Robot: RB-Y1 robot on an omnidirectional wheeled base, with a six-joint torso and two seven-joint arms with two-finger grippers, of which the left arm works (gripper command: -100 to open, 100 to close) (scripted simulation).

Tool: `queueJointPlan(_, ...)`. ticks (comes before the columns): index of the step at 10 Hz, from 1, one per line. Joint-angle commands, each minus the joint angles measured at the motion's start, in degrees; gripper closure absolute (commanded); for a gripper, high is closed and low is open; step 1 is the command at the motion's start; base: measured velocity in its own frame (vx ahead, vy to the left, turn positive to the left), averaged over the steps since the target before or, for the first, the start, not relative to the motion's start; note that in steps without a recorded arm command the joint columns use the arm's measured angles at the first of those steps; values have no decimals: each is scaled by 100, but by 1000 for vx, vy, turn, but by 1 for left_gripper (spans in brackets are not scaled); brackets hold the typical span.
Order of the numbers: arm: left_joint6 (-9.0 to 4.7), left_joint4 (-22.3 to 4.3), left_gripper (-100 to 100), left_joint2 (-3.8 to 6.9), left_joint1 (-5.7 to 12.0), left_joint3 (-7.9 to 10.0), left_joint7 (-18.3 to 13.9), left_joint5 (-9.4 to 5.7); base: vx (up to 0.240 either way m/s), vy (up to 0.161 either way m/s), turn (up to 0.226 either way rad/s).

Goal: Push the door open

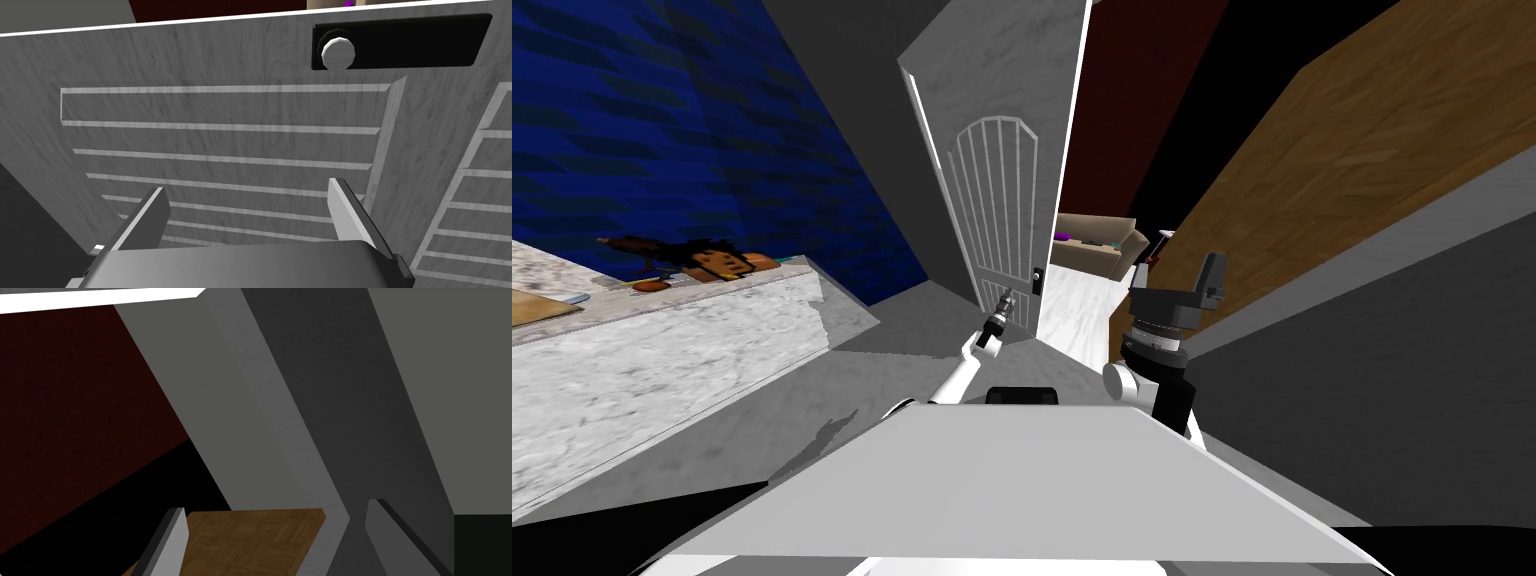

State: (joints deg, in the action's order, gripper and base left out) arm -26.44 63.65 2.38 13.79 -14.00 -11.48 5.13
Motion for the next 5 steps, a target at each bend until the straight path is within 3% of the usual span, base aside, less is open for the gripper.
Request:
queueJointPlan(1, -38, -198, -100, -28, 95, -3, 0, 5, 58, 23, -14)
queueJointPlan(4, -14, -676, -100, -99, 362, -87, -37, 42, 76, 17, -26)
queueJointPlan(5, -14, -685, -100, -99, 362, -87, -37, 42, 57, 19, -11)
